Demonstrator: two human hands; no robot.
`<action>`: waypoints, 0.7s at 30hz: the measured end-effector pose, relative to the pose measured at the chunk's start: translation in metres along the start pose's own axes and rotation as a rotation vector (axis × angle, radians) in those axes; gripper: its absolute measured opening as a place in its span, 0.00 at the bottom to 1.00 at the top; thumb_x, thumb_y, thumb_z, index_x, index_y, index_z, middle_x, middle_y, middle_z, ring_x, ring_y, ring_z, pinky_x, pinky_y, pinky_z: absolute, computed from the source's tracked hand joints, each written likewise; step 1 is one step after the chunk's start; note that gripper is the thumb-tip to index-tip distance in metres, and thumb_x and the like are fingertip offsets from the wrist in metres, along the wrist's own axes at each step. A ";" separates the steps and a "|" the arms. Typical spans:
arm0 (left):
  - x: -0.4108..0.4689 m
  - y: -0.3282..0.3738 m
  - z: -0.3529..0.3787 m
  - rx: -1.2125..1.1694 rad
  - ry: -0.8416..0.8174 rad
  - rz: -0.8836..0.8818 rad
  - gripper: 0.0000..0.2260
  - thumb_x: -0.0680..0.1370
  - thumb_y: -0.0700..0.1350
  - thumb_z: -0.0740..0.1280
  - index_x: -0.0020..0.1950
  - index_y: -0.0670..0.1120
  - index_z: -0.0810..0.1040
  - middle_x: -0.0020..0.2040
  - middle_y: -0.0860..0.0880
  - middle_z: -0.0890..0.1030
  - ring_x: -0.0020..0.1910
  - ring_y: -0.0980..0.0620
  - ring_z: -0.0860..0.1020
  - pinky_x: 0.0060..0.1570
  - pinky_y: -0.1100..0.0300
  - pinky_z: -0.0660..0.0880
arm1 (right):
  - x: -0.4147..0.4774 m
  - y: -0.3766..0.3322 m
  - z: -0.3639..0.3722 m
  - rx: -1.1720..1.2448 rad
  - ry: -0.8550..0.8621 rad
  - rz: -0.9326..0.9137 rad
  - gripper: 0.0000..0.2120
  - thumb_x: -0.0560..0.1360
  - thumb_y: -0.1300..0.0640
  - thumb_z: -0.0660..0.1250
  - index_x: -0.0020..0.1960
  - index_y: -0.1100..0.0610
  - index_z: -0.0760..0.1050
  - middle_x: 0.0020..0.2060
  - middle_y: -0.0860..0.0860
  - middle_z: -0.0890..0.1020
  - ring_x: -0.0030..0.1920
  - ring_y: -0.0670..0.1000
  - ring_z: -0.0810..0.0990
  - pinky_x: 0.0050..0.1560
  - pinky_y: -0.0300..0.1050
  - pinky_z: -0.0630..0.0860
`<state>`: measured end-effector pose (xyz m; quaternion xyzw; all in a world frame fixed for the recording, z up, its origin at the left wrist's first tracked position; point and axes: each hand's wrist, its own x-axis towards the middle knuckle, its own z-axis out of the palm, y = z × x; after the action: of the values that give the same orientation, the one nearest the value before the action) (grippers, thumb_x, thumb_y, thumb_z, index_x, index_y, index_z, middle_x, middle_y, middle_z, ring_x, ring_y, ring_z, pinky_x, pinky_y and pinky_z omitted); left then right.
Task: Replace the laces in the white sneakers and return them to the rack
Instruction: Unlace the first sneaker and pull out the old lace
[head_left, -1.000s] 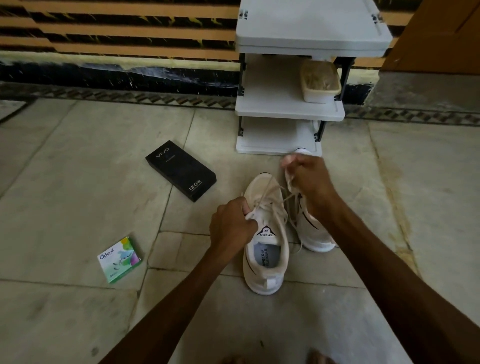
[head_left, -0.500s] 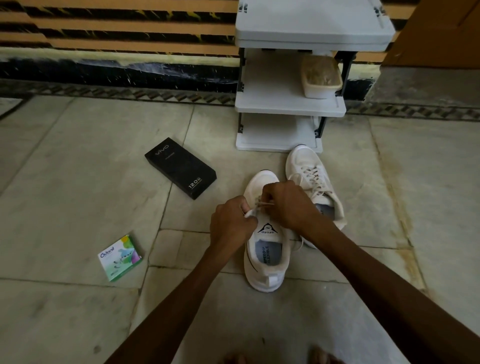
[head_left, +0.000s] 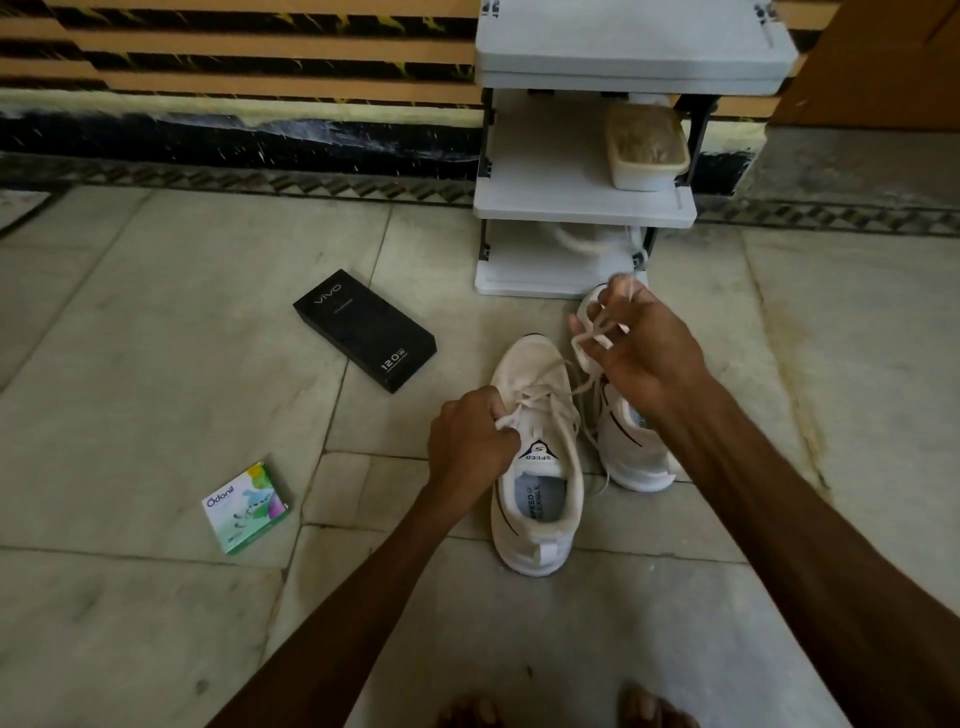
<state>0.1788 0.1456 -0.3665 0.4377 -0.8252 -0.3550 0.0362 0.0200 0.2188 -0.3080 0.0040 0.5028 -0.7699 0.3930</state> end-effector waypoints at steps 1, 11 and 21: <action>0.001 -0.001 0.000 -0.008 -0.001 -0.003 0.08 0.71 0.45 0.71 0.38 0.52 0.72 0.39 0.50 0.79 0.38 0.51 0.78 0.31 0.62 0.66 | 0.002 -0.005 0.001 0.095 -0.047 0.036 0.09 0.78 0.63 0.60 0.41 0.56 0.75 0.36 0.52 0.77 0.39 0.49 0.76 0.45 0.46 0.79; -0.004 -0.003 0.007 -0.012 0.036 0.216 0.12 0.75 0.43 0.69 0.57 0.53 0.73 0.53 0.53 0.73 0.47 0.53 0.75 0.42 0.63 0.71 | -0.001 0.033 -0.016 -1.669 -0.148 -0.434 0.16 0.73 0.55 0.69 0.60 0.57 0.77 0.54 0.59 0.80 0.54 0.59 0.78 0.58 0.51 0.73; 0.012 0.014 0.019 0.240 -0.023 0.304 0.15 0.76 0.46 0.70 0.62 0.49 0.76 0.64 0.46 0.69 0.56 0.48 0.73 0.54 0.55 0.76 | -0.054 0.058 -0.031 -1.812 -0.024 -0.389 0.12 0.75 0.46 0.67 0.52 0.52 0.79 0.43 0.50 0.83 0.44 0.52 0.82 0.44 0.45 0.78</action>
<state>0.1550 0.1521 -0.3751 0.3052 -0.9186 -0.2496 0.0278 0.0808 0.2646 -0.3467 -0.3971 0.9004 -0.1353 0.1152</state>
